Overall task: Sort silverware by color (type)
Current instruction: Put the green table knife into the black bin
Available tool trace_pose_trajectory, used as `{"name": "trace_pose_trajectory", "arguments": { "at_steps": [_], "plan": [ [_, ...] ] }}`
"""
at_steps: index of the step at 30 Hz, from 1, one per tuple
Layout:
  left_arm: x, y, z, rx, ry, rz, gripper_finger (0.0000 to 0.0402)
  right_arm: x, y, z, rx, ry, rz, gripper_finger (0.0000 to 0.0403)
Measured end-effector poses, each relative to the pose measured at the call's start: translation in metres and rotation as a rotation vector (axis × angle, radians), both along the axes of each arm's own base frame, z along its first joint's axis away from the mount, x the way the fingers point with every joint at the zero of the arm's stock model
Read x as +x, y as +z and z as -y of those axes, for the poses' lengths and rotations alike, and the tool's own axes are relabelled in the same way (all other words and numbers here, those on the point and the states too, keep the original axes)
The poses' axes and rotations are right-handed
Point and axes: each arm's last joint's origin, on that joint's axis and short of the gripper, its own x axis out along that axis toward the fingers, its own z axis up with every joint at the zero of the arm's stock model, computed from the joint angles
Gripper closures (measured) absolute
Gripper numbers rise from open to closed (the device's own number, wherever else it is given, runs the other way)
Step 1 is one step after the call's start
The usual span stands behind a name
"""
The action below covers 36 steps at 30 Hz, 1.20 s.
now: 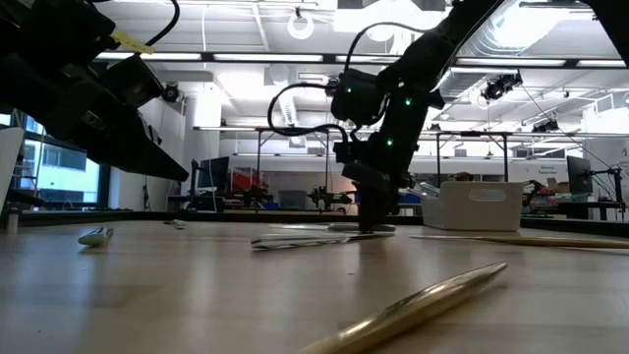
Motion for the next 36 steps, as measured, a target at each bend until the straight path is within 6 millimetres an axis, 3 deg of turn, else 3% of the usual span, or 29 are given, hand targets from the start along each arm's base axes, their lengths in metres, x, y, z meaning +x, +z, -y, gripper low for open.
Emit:
{"name": "trace_pose_trajectory", "arguments": {
  "at_steps": [7, 15, 21, 29, 36],
  "plan": [
    [0.000, 0.000, 0.000, 0.000, -0.001, -0.001, 0.0401, 0.001, -0.007, 0.001, 0.022, -0.016, -0.005, 0.0297],
    [0.000, 0.000, 0.000, -0.007, -0.010, -0.002, 0.0401, -0.001, -0.008, -0.001, 0.070, -0.008, -0.013, 0.0385],
    [0.000, -0.001, 0.001, -0.006, -0.013, -0.007, 0.0401, -0.003, -0.003, -0.004, 0.156, -0.007, 0.001, 0.0387],
    [0.000, -0.001, 0.001, -0.005, -0.013, -0.008, 0.0401, -0.015, 0.037, -0.014, 0.146, -0.005, 0.055, 0.0402],
    [0.000, -0.001, 0.001, -0.005, -0.013, -0.008, 0.0401, -0.032, 0.076, -0.039, 0.114, -0.016, 0.068, 0.0401]
  ]
}}
